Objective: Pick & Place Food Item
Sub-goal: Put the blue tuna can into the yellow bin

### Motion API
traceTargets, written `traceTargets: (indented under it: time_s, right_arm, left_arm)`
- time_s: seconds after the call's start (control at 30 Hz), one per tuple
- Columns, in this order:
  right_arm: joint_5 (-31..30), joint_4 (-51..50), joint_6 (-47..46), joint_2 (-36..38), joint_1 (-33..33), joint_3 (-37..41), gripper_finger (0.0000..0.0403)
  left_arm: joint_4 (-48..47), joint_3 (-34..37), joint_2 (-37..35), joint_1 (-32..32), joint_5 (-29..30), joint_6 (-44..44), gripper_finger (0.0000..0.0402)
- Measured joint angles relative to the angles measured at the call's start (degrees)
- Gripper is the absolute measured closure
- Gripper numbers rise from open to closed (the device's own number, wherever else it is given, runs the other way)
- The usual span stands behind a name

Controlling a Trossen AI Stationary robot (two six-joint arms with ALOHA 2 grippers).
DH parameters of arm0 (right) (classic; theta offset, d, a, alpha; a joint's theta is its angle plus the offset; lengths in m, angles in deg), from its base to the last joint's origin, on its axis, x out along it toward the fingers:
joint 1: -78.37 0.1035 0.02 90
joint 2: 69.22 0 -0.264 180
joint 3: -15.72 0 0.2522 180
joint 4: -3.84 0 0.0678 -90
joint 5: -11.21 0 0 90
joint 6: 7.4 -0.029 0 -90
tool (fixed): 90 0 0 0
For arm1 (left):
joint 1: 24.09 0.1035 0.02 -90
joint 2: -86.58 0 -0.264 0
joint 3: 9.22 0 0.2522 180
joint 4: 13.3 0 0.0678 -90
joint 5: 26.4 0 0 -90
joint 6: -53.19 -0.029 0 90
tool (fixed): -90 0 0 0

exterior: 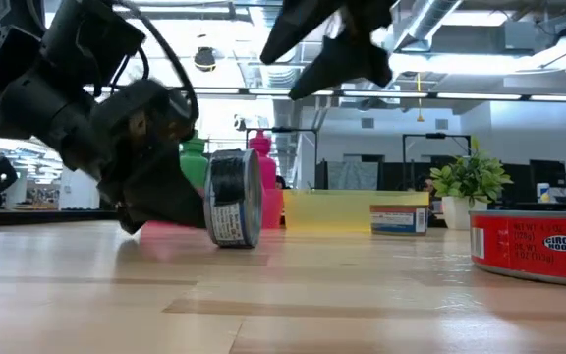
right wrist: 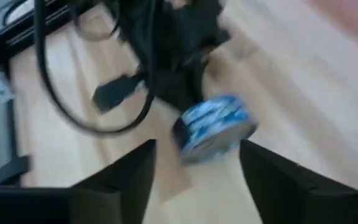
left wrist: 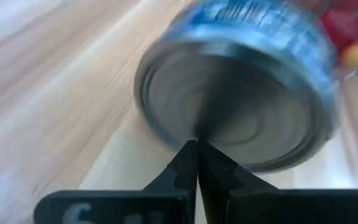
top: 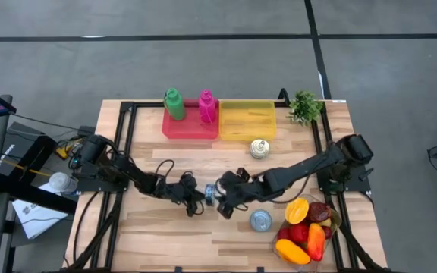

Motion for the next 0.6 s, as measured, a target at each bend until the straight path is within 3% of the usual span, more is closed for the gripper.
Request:
traceTargets:
  time_s: [0.17, 0.37, 0.6]
  right_arm:
    - [1.2, -2.4, -8.9, -1.5, 1.4, 0.1, 0.0128]
    - [-1.5, -4.7, -13.7, -3.6, 1.5, 0.2, 0.0122]
    - [-2.0, 1.6, -13.7, -6.7, 1.4, -0.2, 0.0122]
  left_arm:
    - [2.3, -0.1, -2.6, 0.0, 1.1, -0.6, 0.0402]
    - [6.3, -0.2, -3.0, 0.0, -0.6, -0.9, 0.0402]
    - [5.7, -0.2, -3.0, -0.1, -1.1, -0.9, 0.0402]
